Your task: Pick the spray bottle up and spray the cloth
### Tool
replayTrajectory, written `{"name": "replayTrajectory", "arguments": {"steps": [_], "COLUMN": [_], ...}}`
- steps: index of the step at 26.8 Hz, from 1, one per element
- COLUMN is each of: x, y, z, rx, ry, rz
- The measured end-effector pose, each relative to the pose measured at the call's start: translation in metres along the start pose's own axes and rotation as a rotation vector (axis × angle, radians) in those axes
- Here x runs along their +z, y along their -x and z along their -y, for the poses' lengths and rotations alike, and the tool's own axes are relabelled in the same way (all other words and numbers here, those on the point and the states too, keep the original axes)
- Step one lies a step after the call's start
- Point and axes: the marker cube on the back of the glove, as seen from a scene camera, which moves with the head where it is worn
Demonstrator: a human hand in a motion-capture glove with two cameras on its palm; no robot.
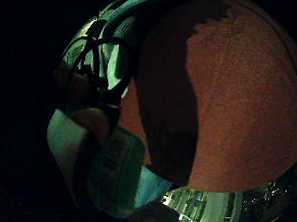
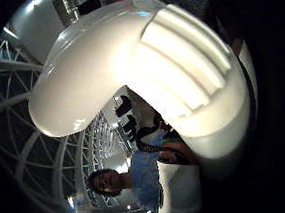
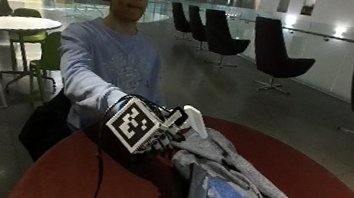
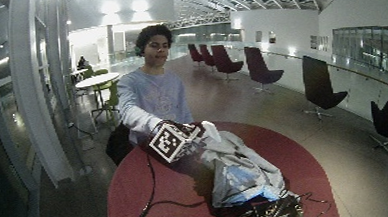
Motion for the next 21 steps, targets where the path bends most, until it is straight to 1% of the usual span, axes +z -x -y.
{"name": "replayTrajectory", "arguments": {"steps": [5, 16, 21], "x": [0.0022, 0.0015, 0.0032], "y": [0.0024, 0.0056, 0.0066], "z": [-0.0019, 0.0021, 0.0003], "rx": [-0.009, -0.03, -0.031], "ry": [0.015, -0.016, -0.005], "rz": [0.009, 0.019, 0.026]}}
